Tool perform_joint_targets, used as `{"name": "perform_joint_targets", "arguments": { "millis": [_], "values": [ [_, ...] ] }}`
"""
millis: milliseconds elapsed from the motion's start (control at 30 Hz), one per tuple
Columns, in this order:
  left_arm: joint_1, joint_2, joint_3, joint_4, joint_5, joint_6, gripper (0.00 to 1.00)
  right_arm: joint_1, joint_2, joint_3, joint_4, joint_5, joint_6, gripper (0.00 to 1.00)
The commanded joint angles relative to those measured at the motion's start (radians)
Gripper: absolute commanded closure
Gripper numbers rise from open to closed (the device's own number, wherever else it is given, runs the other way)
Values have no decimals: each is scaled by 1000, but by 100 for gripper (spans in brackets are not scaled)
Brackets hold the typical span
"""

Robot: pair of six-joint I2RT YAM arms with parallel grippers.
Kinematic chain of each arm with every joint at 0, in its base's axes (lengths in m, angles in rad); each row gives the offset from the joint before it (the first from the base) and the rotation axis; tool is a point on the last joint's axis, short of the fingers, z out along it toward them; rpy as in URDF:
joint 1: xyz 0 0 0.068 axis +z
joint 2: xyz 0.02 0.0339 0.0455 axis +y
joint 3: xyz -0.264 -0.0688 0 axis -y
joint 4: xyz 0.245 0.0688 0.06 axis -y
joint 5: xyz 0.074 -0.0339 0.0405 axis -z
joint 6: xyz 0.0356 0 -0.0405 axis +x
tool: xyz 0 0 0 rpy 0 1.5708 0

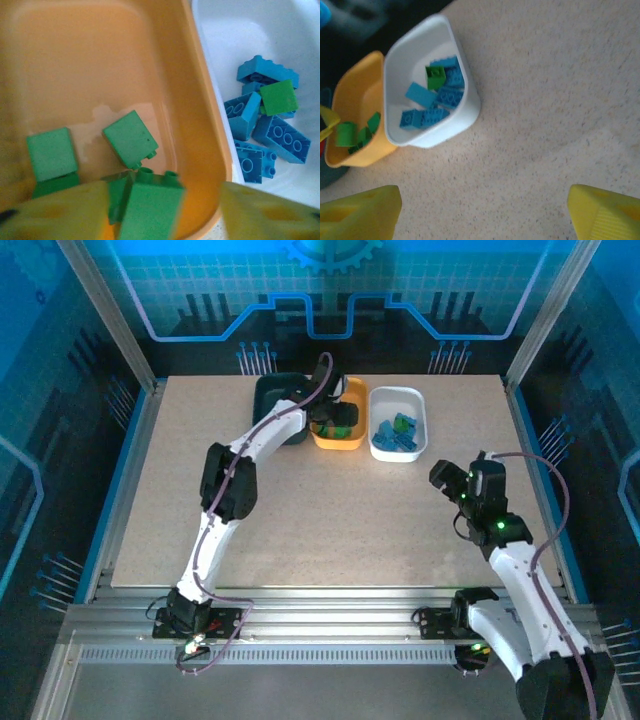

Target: Sort the legos into containers by color

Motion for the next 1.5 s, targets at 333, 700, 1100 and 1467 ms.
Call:
{"name": "perform_joint_targets", "arguments": {
  "millis": [333,700,1100,1467],
  "values": [
    [6,-296,-258,96,60,-13,2,68,489,375,23,-52,-119,27],
    [42,-770,-1047,460,119,-197,1,73,1100,962,-201,-83,-223,35],
    [42,-896,-1366,573,190,-277,1,74,1337,1204,-307,-33,-243,30],
    [42,-930,-1379,560,188,-268,1,80,1426,1255,-322,-36,-241,32]
  ]
}}
